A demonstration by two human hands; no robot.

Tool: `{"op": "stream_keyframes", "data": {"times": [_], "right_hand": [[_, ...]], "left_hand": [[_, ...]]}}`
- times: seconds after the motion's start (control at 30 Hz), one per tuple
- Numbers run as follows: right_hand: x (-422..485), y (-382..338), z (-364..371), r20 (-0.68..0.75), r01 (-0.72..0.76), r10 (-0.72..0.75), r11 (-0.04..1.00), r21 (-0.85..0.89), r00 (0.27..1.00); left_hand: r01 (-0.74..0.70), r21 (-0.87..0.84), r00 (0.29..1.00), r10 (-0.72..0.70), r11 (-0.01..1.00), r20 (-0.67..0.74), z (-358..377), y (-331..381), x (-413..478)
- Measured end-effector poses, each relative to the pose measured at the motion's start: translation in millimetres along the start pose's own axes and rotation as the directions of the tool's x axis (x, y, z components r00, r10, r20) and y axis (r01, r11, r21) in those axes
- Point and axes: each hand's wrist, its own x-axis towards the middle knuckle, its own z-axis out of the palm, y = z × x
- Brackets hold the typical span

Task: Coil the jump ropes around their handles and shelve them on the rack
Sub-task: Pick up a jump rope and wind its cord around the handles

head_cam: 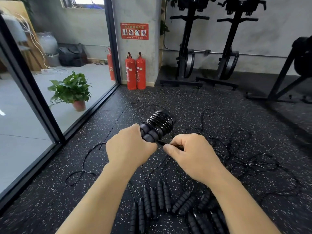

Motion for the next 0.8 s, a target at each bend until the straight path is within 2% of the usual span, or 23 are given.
{"op": "stream_keyframes", "data": {"times": [0.1, 0.2, 0.4, 0.53, 0.7, 0.8], "right_hand": [[-1.2, -9.7, -8.7, 0.001, 0.024, -0.024, 0.984, -0.176, 1.000], [2.5, -9.1, -18.8, -0.019, 0.046, -0.054, 0.958, -0.283, 0.998], [10.3, 8.1, -20.2, -0.072, 0.077, -0.126, 0.878, -0.472, 0.989], [13.9, 24.0, -23.1, -0.133, 0.030, -0.119, 0.846, -0.533, 0.984], [12.6, 40.5, -31.4, -0.166, 0.013, -0.091, 0.906, -0.422, 0.982], [13.9, 52.7, -30.8, -0.136, -0.006, -0.016, 0.986, -0.167, 0.991]], "left_hand": [[-0.082, 0.152, 0.996, 0.084, 0.985, -0.010, 3.5, 3.4, -1.9], [-0.246, 0.256, 0.969, 0.243, 0.935, 0.042, 4.9, 10.9, -7.3], [-0.565, 0.323, 0.825, 0.516, 0.759, 0.232, 14.0, 25.4, -20.6], [-0.684, 0.260, 0.727, 0.609, 0.682, 0.317, 14.0, 31.1, -25.4], [-0.740, 0.088, 0.658, 0.692, 0.667, 0.297, 12.4, 23.5, -24.1], [-0.741, -0.061, 0.628, 0.722, 0.669, 0.291, 10.3, 21.8, -24.8]]}}
